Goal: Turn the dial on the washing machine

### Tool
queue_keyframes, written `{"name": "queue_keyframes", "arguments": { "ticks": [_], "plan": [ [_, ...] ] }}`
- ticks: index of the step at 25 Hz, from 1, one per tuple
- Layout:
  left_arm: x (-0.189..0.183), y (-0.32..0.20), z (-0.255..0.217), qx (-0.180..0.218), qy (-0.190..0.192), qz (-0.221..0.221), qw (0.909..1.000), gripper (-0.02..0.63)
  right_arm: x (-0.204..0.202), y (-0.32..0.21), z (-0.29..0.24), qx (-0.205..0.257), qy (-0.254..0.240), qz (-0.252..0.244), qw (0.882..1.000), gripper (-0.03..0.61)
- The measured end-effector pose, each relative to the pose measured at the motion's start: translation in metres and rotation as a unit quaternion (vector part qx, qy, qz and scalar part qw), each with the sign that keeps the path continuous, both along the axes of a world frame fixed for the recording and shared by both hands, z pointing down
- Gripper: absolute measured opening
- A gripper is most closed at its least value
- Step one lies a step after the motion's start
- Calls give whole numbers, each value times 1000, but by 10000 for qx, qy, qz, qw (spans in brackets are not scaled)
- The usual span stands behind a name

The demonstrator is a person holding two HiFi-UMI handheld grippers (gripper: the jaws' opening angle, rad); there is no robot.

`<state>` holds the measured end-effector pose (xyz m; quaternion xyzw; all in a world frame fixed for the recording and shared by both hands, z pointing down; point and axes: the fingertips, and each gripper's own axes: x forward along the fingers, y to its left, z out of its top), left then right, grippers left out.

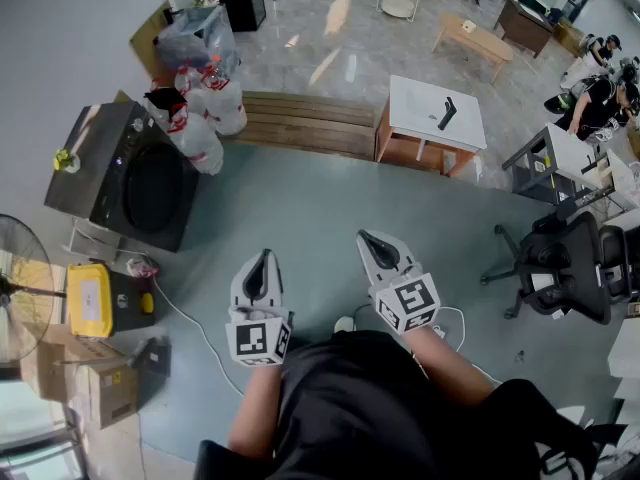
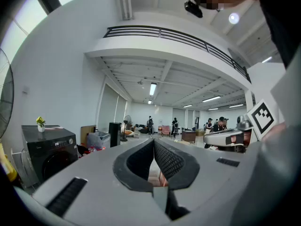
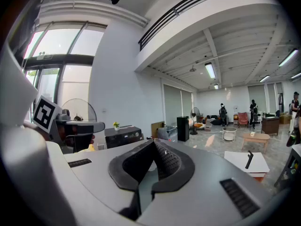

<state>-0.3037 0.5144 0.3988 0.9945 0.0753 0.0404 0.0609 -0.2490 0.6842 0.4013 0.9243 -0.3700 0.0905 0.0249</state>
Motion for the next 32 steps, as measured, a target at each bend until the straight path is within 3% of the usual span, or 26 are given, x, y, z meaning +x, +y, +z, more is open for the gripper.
{"name": "queue_keyframes", "arguments": {
  "ticks": [7,17,23,25,26,27,28,32],
  "plan": [
    [-7,8,2,-53,5,163,9999,3,-9,10,10,294,-159,69,9994,0],
    [-10,29,3,1,105,214,9997,3,-18,30,11,29,-94,28,9999,2],
    [-8,42,11,51,-98,470,9988,3,-15,35,15,-84,-206,-126,9997,7],
    [-8,47,14,19,-188,519,9985,7,-11,41,17,-65,-240,-101,9996,95],
    [-8,49,16,-8,-248,546,9982,42,-10,44,18,-48,-282,-95,9995,138],
    [-7,51,19,-26,-310,557,9980,135,-8,47,20,-38,-328,-93,9994,162],
    [-7,51,22,-29,-360,543,9979,168,-8,49,22,-34,-364,-91,9993,181],
    [-7,49,24,-10,-371,406,9985,186,-6,52,26,-7,-413,-136,9991,223]
  ]
}}
